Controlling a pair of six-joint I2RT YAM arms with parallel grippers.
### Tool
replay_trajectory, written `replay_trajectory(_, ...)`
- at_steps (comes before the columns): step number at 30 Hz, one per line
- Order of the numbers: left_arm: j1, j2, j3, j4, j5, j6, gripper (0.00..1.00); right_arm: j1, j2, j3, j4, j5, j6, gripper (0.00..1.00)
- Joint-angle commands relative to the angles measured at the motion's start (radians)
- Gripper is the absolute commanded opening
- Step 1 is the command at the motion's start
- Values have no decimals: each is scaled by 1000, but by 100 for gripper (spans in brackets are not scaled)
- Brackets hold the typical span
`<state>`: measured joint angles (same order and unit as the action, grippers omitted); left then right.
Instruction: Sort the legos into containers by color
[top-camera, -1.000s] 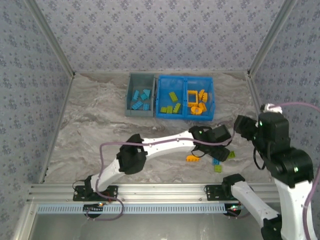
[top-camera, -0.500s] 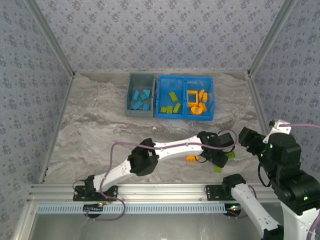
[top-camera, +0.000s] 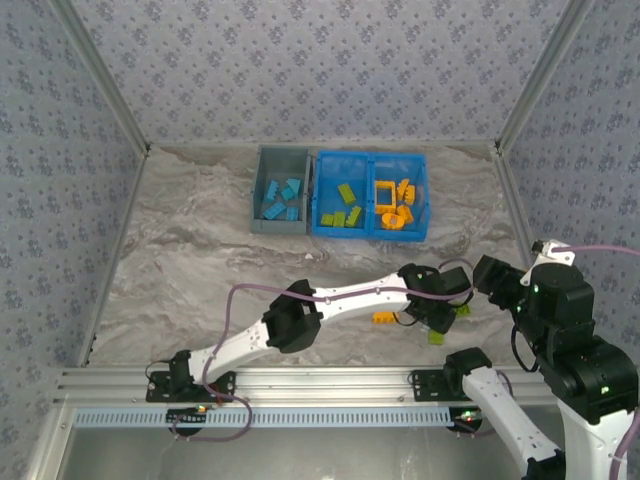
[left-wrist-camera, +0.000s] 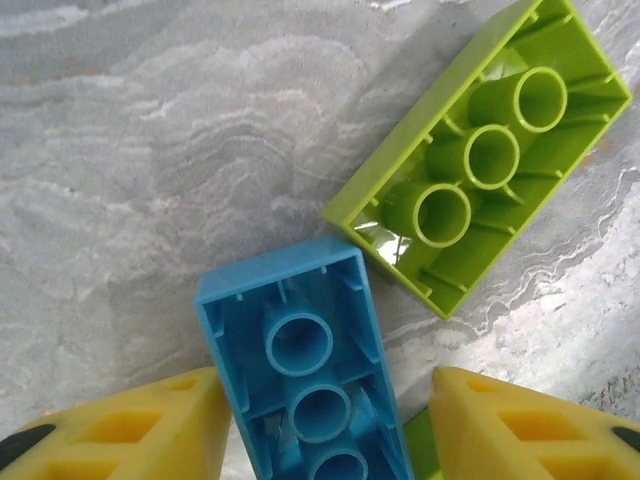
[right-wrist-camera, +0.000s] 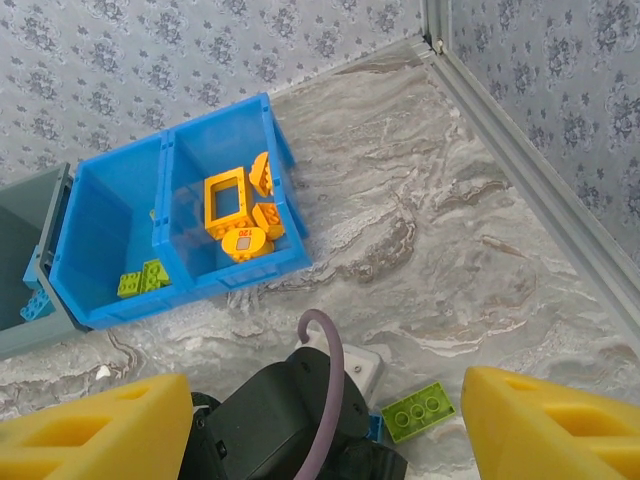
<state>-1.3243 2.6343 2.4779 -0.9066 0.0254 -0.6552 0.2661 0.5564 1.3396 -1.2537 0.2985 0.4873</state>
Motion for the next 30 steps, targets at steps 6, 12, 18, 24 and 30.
replay_trajectory(6, -1, 14, 33, -78, -116, 25, 36, -4, 0, -21, 9, -26, 23, 73)
replay_trajectory(12, 0, -93, -29, -86, -221, 42, 32, -5, 20, -30, 35, -77, 1, 73)
replay_trajectory(18, 74, -359, -235, -43, -283, 35, 31, -5, 55, -85, 175, -299, -65, 73)
replay_trajectory(24, 259, -693, -579, 61, -266, 20, 31, 54, 105, -217, 401, -520, -92, 72)
replay_trajectory(30, 505, -870, -801, 84, -254, 70, 31, 403, 231, -250, 506, -240, -73, 72)
